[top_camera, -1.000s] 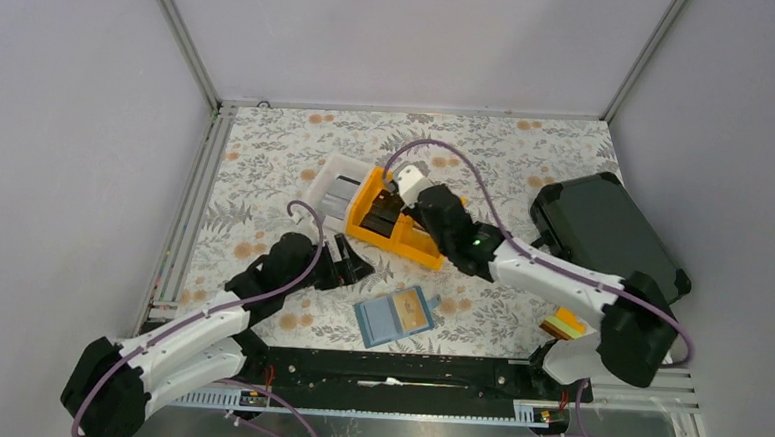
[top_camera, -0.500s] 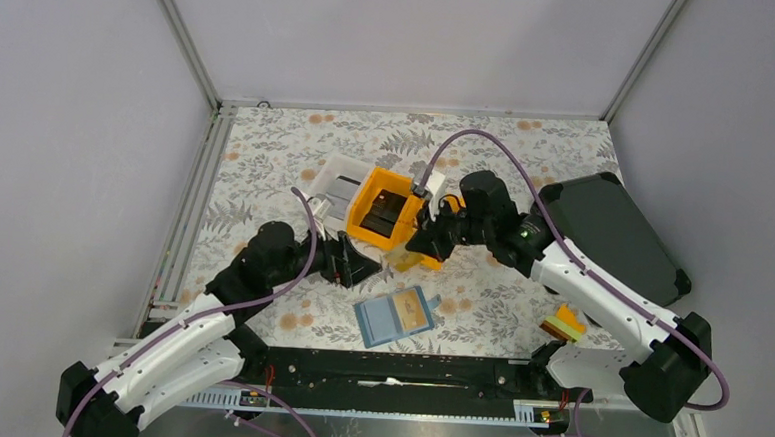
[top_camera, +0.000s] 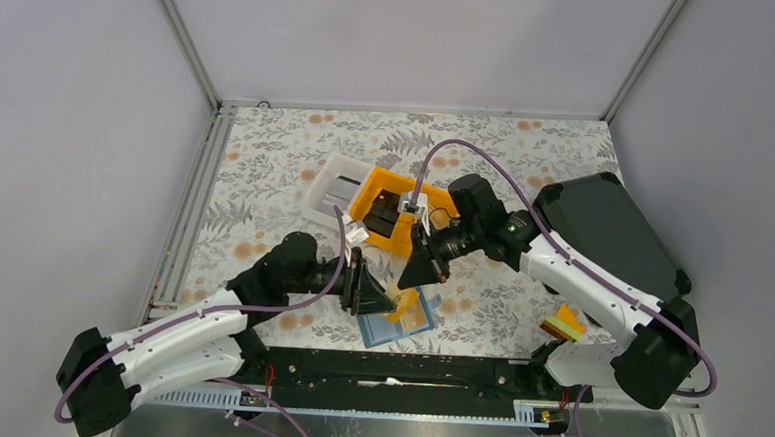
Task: Put the credit cards into the card holder
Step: Pick up the credit card from the storage box.
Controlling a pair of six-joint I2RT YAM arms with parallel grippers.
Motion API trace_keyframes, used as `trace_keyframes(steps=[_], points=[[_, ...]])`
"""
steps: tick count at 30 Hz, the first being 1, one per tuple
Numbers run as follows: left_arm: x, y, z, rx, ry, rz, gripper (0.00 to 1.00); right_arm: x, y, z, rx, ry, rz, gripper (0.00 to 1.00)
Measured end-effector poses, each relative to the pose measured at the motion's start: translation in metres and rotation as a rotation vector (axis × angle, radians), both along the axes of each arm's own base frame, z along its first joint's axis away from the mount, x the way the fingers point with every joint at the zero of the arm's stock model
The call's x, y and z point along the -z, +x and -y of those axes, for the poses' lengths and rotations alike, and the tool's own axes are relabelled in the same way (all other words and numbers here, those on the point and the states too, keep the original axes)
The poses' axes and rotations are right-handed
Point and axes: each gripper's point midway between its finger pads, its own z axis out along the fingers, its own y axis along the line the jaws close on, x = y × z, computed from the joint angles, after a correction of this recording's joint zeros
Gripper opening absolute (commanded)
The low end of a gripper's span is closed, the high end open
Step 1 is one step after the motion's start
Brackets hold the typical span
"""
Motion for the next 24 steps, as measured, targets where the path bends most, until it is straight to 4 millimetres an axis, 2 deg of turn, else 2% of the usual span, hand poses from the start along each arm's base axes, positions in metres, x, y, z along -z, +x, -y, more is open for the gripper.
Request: trace_keyframes(steps=[4, 5, 6, 7, 10, 12, 14, 18, 24], points=[[-0.001, -0.016, 0.011, 0.076, -0.03, -0.03, 0.0, -0.001, -0.004, -0.001, -0.02, 0.008, -0.025, 0.0], [0.0, -0.019, 0.014, 0.093, -0.035, -0.037, 0.0, -0.001, -0.004, -0.001, -0.018, 0.009, -0.029, 0.09], [0.001, -0.021, 0.016, 0.105, -0.039, -0.041, 0.0, -0.002, -0.003, -0.002, -0.011, 0.009, -0.035, 0.28], [0.001, -0.022, 0.017, 0.107, -0.044, -0.047, 0.0, -0.001, -0.002, -0.002, 0.009, -0.001, -0.049, 0.38], [0.002, -0.024, 0.015, 0.089, -0.083, -0.045, 0.0, 0.003, 0.008, -0.003, 0.108, 0.005, -0.034, 0.58], [0.002, -0.025, 0.01, 0.052, -0.115, -0.039, 0.0, 0.004, 0.015, -0.002, 0.185, 0.032, -0.009, 0.66], [-0.001, -0.021, 0.004, -0.003, -0.159, -0.021, 0.0, 0.002, 0.019, 0.0, 0.256, 0.073, 0.006, 0.7], [-0.013, -0.009, -0.004, -0.119, -0.244, 0.003, 0.0, -0.009, 0.024, 0.0, 0.358, 0.182, -0.011, 0.71], [-0.026, 0.009, -0.009, -0.234, -0.319, 0.019, 0.0, -0.011, 0.02, -0.007, 0.391, 0.31, -0.146, 0.56]])
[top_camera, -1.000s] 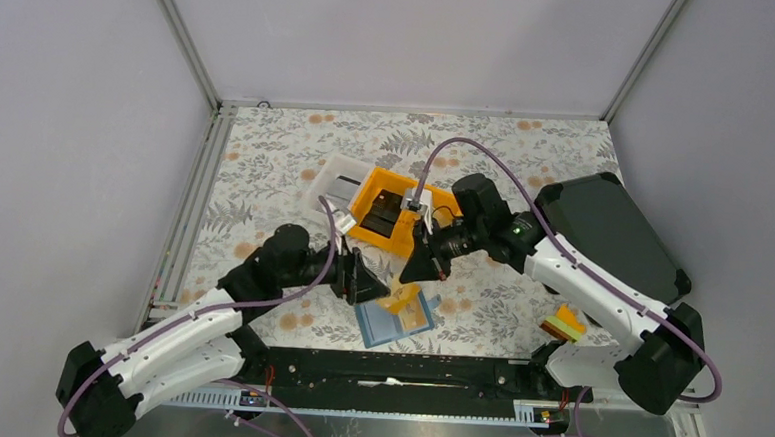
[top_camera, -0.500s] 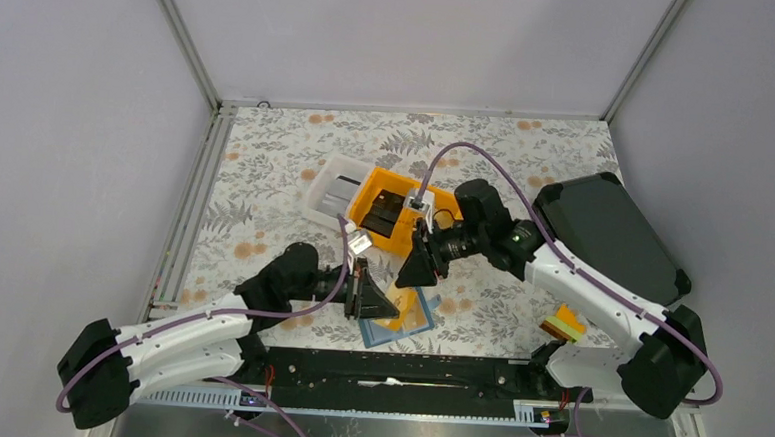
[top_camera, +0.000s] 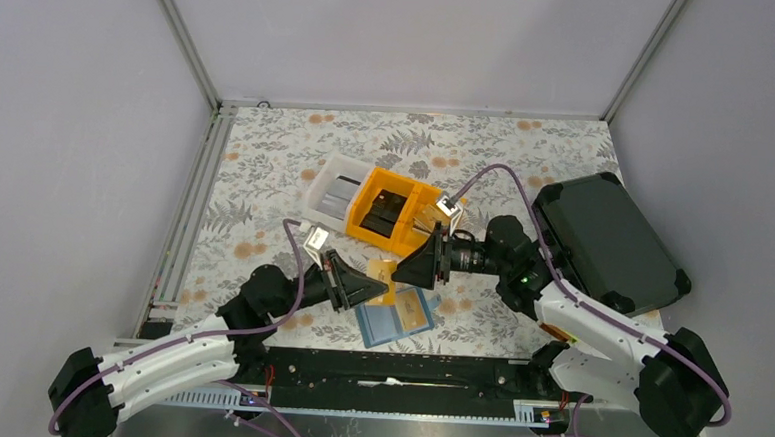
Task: Put the credit cards into the card holder
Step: Pick up the credit card from the storage box.
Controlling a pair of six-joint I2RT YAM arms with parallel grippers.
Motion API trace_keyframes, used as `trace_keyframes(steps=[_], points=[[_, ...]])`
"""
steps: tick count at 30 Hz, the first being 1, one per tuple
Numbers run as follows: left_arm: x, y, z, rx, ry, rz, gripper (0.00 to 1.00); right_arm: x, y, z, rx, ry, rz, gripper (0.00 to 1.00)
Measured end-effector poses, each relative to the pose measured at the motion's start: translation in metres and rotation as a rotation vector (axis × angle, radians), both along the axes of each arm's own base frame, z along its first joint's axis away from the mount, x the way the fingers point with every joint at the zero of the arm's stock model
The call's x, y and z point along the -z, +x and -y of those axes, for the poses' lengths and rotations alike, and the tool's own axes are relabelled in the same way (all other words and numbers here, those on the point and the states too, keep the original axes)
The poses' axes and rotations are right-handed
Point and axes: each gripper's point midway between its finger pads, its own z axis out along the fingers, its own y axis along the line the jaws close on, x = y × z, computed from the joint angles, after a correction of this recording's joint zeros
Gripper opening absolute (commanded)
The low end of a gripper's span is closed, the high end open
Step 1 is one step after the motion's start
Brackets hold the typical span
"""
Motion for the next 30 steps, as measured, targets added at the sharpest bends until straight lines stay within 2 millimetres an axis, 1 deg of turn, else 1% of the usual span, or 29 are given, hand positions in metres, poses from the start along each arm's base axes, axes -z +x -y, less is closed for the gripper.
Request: trace_keyframes(steps=[4, 6, 9, 11, 14, 15, 16, 18, 19, 20, 22, 25, 27, 28, 30], points=[[-0.009, 0.004, 0.0, -0.021, -0.036, 0.005, 0.0, 0.004, -0.002, -0.005, -0.01, 0.048, -0.075, 0.49], [-0.012, 0.004, 0.0, -0.023, -0.049, 0.009, 0.0, 0.003, -0.002, -0.006, -0.013, 0.064, -0.091, 0.45], [-0.013, 0.005, 0.001, -0.023, -0.056, 0.001, 0.0, -0.007, -0.003, -0.008, -0.03, 0.102, -0.09, 0.31], [-0.011, 0.005, 0.001, -0.022, -0.06, -0.005, 0.0, -0.01, -0.004, -0.009, -0.041, 0.117, -0.086, 0.26], [-0.006, 0.005, 0.002, -0.02, -0.056, -0.021, 0.0, -0.01, -0.006, -0.011, -0.067, 0.119, -0.096, 0.07], [-0.006, 0.005, 0.002, -0.019, -0.06, -0.022, 0.03, -0.008, -0.006, -0.012, -0.071, 0.113, -0.104, 0.0], [-0.006, 0.005, 0.003, -0.019, -0.062, -0.025, 0.21, -0.006, -0.005, -0.013, -0.073, 0.109, -0.114, 0.0], [-0.004, 0.005, 0.003, -0.019, -0.06, -0.038, 0.64, -0.005, -0.005, -0.014, -0.076, 0.105, -0.116, 0.0], [-0.003, 0.005, 0.003, -0.02, -0.056, -0.035, 0.75, -0.004, -0.006, -0.014, -0.076, 0.097, -0.117, 0.0], [0.0, 0.006, 0.003, -0.025, -0.05, -0.049, 0.82, -0.001, -0.004, -0.014, -0.065, 0.08, -0.116, 0.0], [0.009, 0.01, 0.001, -0.051, -0.021, -0.081, 0.89, 0.005, 0.002, -0.012, -0.019, 0.03, -0.109, 0.0], [0.031, 0.017, -0.008, -0.127, 0.056, -0.161, 0.9, 0.016, 0.013, -0.003, 0.073, -0.057, -0.077, 0.0], [0.05, 0.022, -0.017, -0.189, 0.119, -0.228, 0.9, 0.03, 0.018, 0.005, 0.124, -0.124, -0.067, 0.0], [0.064, 0.023, -0.023, -0.225, 0.159, -0.275, 0.9, 0.037, 0.019, 0.008, 0.138, -0.154, -0.072, 0.0], [0.085, 0.024, -0.033, -0.277, 0.221, -0.36, 0.89, 0.057, 0.02, 0.013, 0.155, -0.22, -0.099, 0.0]])
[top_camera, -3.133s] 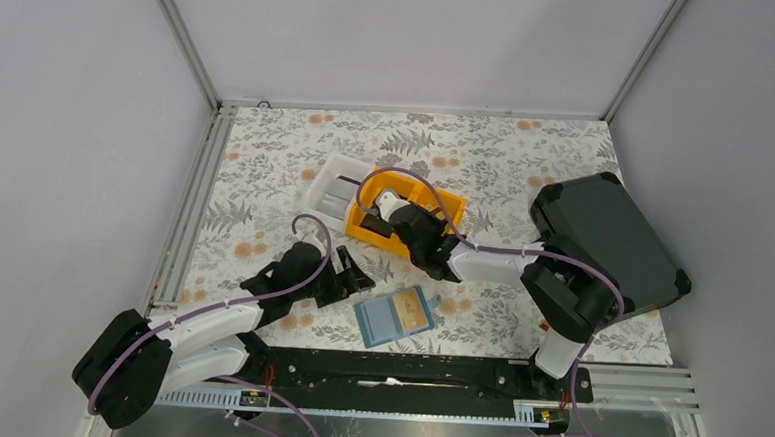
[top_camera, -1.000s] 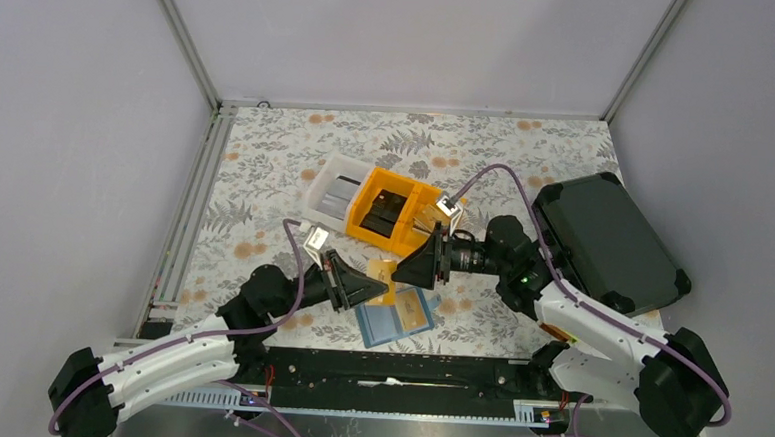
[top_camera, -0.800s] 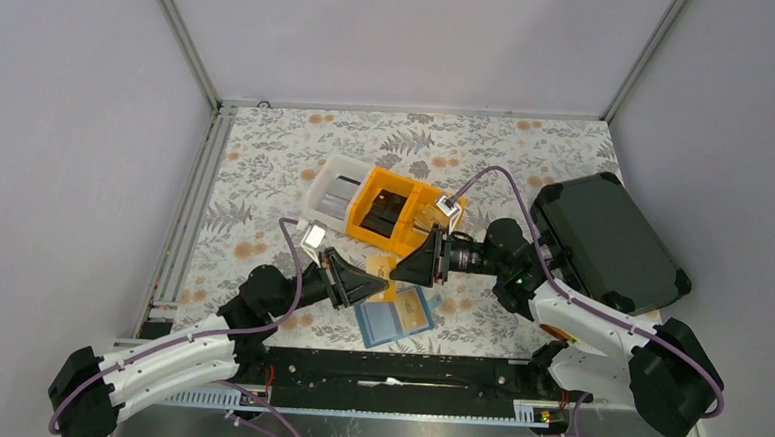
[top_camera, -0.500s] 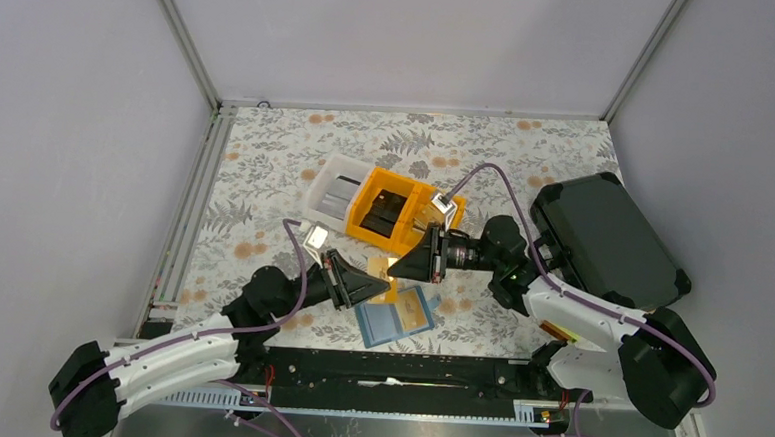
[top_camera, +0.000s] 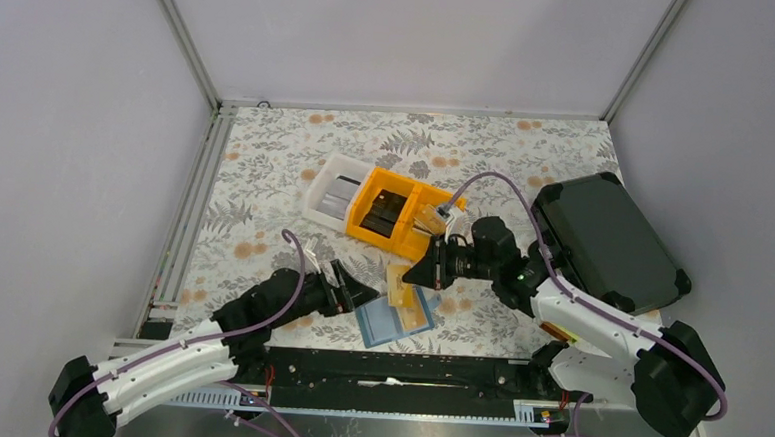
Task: Put the credit cards into the card holder
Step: Pick up the credit card from the storage box, then insert the credit card into the card holder.
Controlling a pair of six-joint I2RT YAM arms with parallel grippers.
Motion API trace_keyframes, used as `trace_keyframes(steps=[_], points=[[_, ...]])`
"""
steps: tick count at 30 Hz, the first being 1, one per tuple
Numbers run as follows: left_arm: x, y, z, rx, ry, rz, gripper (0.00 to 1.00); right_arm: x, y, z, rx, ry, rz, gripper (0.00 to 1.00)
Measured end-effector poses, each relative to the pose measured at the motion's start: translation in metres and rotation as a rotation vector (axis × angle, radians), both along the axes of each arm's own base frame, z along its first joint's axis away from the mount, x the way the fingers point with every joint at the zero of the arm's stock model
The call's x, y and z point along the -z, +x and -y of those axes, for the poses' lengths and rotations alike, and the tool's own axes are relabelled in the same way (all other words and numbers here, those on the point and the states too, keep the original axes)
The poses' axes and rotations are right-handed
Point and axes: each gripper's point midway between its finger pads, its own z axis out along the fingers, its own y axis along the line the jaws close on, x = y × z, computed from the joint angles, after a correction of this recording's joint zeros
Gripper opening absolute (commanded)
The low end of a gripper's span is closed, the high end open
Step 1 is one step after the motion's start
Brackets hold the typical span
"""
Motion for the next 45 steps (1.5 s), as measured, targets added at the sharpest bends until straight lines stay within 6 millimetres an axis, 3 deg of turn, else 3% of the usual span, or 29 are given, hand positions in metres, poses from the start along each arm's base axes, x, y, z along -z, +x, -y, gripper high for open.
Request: trace_keyframes(steps=[6, 11, 17, 33, 45], points=[[0.056, -0.011, -0.018, -0.079, 0.152, -0.238, 0.8, 0.067, -0.016, 0.015, 0.002, -0.13, -0.151, 0.0], [0.088, -0.024, -0.024, -0.083, 0.259, -0.345, 0.72, 0.09, -0.025, 0.022, 0.008, -0.172, -0.21, 0.0], [0.093, -0.028, -0.019, -0.077, 0.299, -0.378, 0.64, 0.096, -0.024, 0.02, 0.027, -0.156, -0.237, 0.0], [0.096, -0.027, -0.025, -0.105, 0.34, -0.375, 0.62, 0.111, -0.014, 0.018, 0.101, -0.148, -0.27, 0.0], [0.098, -0.027, -0.028, -0.115, 0.352, -0.376, 0.54, 0.123, -0.016, 0.017, 0.111, -0.146, -0.326, 0.0]])
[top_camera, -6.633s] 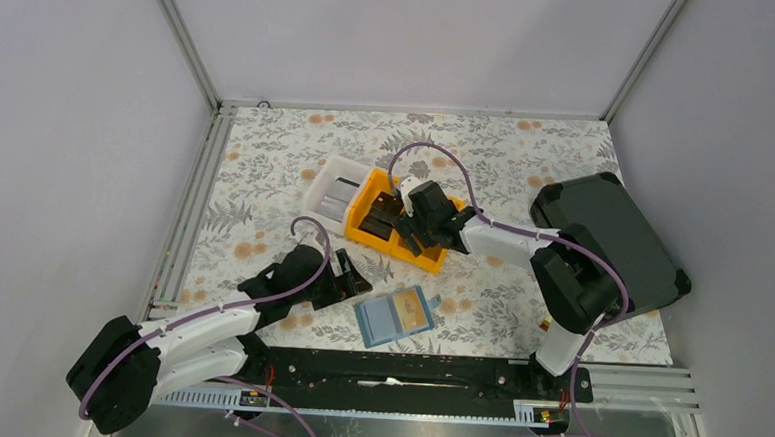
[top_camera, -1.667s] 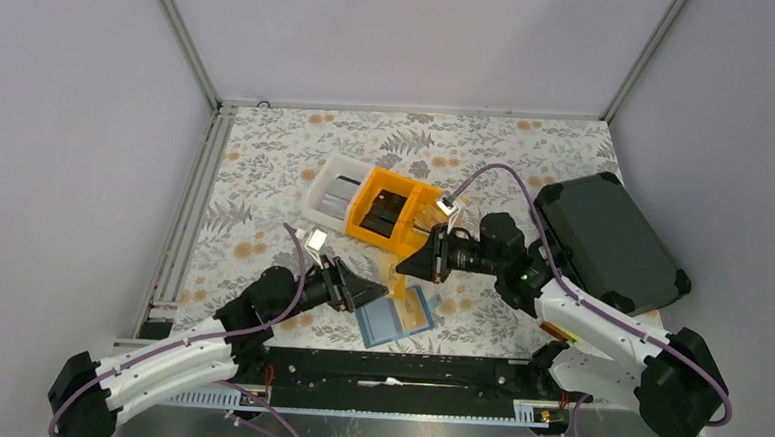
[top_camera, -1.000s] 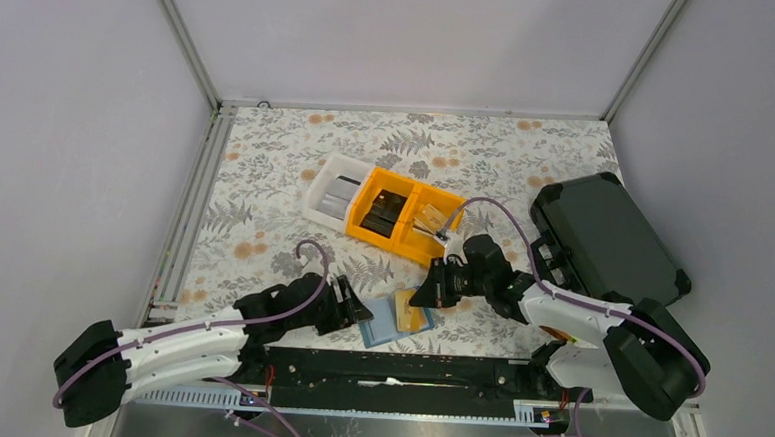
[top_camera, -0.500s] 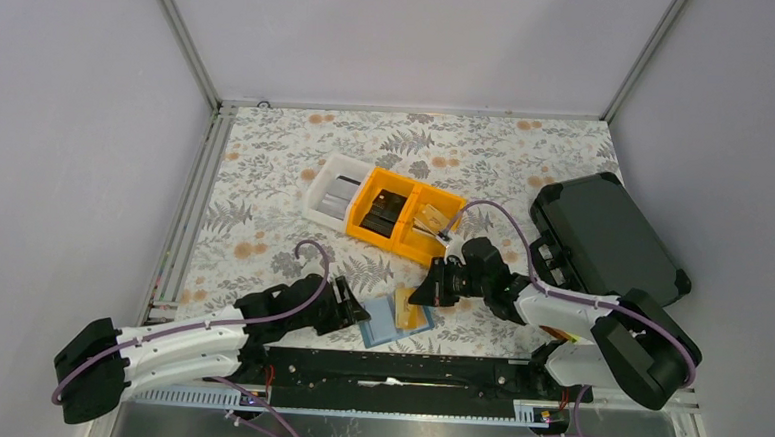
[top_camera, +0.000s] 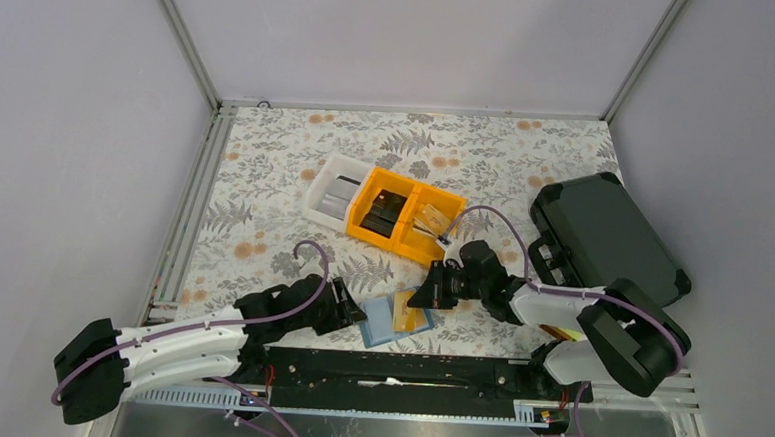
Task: Put the credit cards into the card holder
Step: Insert the credit card into the card holder.
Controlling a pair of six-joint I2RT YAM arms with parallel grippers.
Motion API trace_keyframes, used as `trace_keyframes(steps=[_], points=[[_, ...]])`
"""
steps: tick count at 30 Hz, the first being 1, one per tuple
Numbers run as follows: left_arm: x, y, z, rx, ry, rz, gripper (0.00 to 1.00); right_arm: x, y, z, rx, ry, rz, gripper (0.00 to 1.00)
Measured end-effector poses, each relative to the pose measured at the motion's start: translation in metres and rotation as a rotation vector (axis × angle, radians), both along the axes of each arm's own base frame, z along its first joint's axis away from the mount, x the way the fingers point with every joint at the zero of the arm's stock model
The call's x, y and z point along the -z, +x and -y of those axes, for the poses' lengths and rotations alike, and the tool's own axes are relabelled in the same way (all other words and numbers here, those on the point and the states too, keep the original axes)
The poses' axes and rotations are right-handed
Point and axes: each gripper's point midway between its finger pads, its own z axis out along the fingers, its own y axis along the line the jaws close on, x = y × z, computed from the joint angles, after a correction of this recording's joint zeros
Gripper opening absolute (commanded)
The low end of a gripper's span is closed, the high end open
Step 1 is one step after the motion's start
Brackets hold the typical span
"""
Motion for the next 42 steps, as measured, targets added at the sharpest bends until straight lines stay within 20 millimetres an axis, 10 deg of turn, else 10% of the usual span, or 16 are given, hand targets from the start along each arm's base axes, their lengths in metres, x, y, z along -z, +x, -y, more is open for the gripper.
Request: trace_keyframes(steps=[31, 42], points=[[0.007, 0.007, 0.012, 0.009, -0.003, 0.003, 0.4, 0.02, -0.006, -0.022, -0.068, 0.006, -0.07, 0.0], [0.007, 0.007, 0.013, 0.014, -0.002, 0.009, 0.39, 0.025, -0.006, -0.04, -0.096, -0.074, -0.029, 0.35]])
